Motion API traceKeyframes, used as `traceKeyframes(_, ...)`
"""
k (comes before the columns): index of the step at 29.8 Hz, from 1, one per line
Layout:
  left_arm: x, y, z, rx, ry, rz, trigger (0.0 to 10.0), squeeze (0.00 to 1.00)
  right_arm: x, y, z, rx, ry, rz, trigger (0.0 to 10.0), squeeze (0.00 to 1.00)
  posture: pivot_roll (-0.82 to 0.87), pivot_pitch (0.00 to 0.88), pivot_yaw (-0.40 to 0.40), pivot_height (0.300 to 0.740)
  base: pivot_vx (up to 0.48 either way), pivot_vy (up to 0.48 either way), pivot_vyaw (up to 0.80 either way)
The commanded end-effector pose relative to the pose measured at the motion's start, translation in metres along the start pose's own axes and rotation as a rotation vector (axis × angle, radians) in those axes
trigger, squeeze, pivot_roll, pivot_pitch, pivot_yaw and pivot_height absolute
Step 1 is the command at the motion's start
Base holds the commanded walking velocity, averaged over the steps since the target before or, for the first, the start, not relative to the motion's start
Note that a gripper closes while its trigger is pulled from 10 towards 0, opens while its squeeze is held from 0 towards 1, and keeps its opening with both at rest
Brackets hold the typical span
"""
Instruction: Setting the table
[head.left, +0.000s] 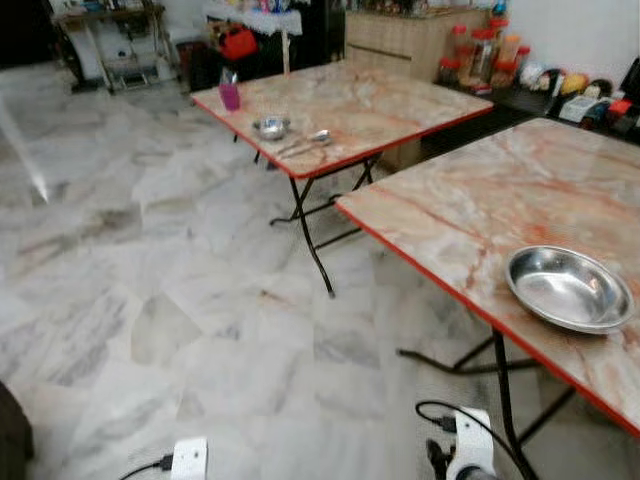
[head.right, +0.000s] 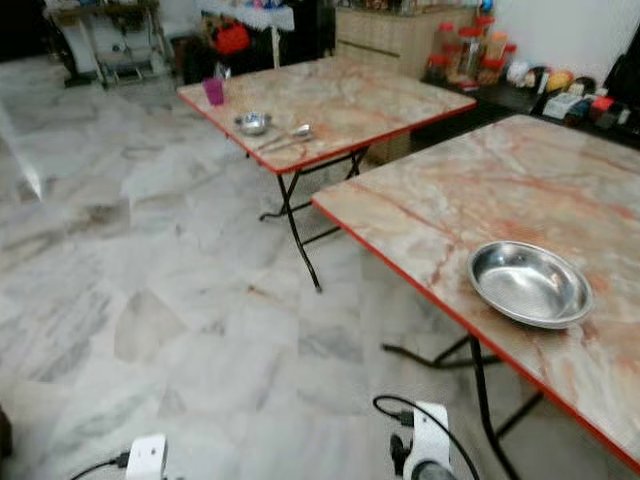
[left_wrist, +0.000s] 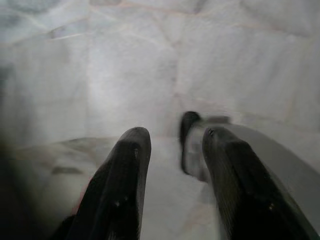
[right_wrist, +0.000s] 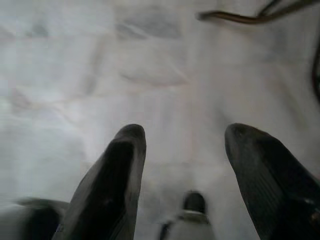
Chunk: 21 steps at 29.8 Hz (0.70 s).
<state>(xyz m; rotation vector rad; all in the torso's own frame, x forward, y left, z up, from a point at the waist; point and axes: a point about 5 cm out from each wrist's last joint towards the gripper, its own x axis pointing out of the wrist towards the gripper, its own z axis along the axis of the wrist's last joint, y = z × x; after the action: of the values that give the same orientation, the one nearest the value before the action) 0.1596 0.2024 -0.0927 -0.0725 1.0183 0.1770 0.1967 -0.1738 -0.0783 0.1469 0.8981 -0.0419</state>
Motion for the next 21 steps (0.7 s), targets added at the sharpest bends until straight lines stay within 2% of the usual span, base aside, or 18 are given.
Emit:
traceKeyframes(1, 0.001, -0.005, 0.008, -0.013, -0.026, -0.008, 10.0, 0.00, -0.002, -0.009, -0.002, -0.004, 0.010, -0.020, 10.0, 0.00, 0.07, 0.000, 0.029, 0.740, 0.469, 0.000, 0.00)
traceKeyframes(10, 0.001, -0.005, 0.008, -0.022, -0.024, -0.003, 10.0, 0.00, -0.001, -0.004, -0.002, -0.015, 0.022, 0.022, 10.0, 0.00, 0.07, 0.000, 0.023, 0.740, 0.472, 0.000, 0.00)
traceKeyframes(15, 0.001, -0.007, 0.008, -0.037, -0.026, -0.008, 10.0, 0.00, -0.001, -0.001, -0.004, -0.058, 0.039, 0.041, 10.0, 0.00, 0.08, 0.000, 0.018, 0.740, 0.471, 0.000, 0.00)
traceKeyframes(21, 0.001, -0.007, 0.009, -0.059, -0.034, -0.012, 10.0, 0.00, 0.000, 0.002, -0.003, -0.065, 0.035, 0.064, 10.0, 0.00, 0.08, 0.000, 0.015, 0.740, 0.080, 0.000, 0.00)
